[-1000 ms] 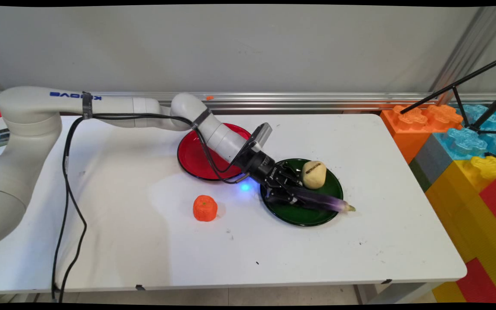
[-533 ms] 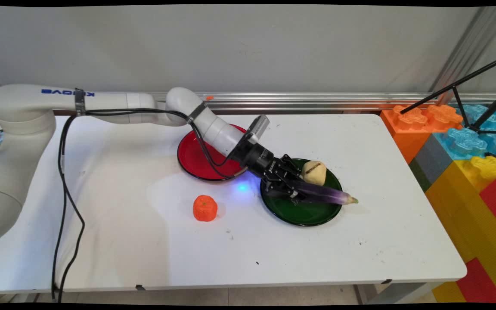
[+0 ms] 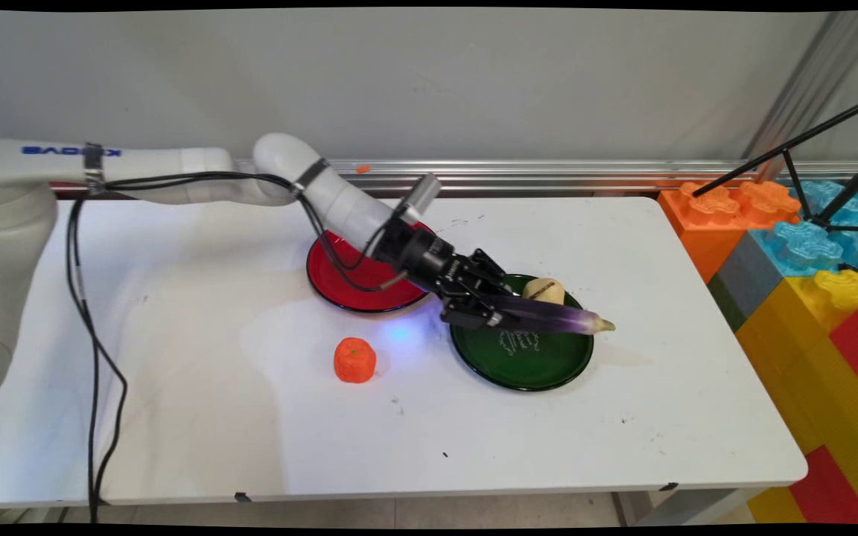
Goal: Place the picked object on the table
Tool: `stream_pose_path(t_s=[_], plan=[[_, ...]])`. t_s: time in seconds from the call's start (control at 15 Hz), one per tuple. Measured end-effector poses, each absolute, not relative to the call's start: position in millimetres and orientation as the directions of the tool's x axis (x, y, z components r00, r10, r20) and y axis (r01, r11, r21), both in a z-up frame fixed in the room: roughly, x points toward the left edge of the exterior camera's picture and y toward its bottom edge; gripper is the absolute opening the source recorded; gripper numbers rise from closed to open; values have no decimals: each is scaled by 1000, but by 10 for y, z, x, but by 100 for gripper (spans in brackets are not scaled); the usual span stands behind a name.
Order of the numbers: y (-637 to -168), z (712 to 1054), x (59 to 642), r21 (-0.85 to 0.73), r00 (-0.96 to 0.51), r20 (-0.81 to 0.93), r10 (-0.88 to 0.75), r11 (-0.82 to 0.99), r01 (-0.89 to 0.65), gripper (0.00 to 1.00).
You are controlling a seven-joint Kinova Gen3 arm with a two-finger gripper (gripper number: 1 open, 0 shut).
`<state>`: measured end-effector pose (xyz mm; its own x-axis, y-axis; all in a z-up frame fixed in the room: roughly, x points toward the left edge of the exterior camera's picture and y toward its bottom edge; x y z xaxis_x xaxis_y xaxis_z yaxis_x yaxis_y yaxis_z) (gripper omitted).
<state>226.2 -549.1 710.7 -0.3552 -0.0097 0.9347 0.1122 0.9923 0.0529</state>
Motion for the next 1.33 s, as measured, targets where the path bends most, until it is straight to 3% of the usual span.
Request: stream_pose_path(t_s=[0.73, 1.33], plan=[[-4907, 7394, 3160, 123, -356, 932, -70, 984, 130, 0], [-4508, 7372, 3785, 171, -393, 914, -97, 972, 159, 0]])
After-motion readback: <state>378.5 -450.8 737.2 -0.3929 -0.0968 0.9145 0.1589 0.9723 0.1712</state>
